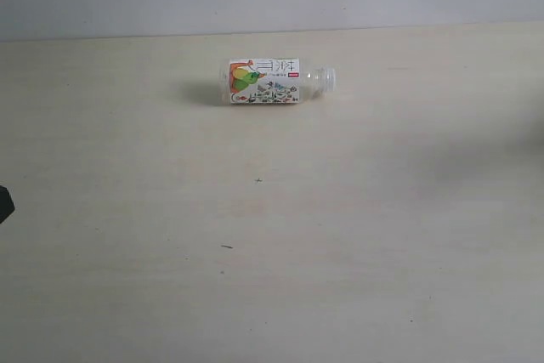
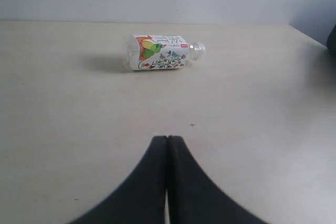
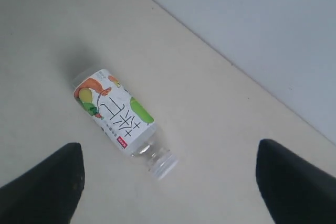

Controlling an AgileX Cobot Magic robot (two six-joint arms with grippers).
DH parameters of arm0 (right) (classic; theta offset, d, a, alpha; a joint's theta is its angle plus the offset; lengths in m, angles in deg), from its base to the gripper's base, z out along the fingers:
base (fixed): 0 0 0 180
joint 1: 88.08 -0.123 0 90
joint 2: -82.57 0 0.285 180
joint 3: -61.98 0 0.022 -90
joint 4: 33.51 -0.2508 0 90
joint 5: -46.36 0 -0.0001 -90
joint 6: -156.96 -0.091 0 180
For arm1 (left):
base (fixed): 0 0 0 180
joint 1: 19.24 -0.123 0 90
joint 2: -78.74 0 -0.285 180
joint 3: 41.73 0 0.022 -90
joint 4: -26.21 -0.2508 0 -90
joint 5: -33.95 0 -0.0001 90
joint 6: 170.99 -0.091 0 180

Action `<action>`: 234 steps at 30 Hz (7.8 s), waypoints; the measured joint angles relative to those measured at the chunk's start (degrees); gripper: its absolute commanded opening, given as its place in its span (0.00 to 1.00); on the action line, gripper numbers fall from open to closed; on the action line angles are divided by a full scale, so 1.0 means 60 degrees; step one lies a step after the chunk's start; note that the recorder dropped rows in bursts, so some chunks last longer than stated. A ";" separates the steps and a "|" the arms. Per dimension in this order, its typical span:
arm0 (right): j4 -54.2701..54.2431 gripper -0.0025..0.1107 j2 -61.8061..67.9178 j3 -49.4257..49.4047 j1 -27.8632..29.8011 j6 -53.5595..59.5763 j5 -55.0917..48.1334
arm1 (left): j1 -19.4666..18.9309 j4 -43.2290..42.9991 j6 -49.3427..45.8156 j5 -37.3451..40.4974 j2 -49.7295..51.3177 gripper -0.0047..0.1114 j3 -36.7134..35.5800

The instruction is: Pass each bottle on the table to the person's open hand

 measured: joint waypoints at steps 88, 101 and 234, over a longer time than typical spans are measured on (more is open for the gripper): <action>0.3161 0.02 0.2232 0.0289 -0.2051 -0.0503 0.2039 | 0.0000 0.0000 0.0000 0.0000 0.0000 0.04 0.0000; 0.5864 0.02 0.0322 0.0289 -0.2051 -0.4975 -0.0297 | 0.0000 0.0000 0.0000 0.0000 0.0000 0.04 0.0000; 0.5747 0.02 -0.6454 -1.0293 -0.1182 -0.7841 0.3290 | 0.0000 0.0000 0.0000 0.0000 0.0000 0.04 0.0000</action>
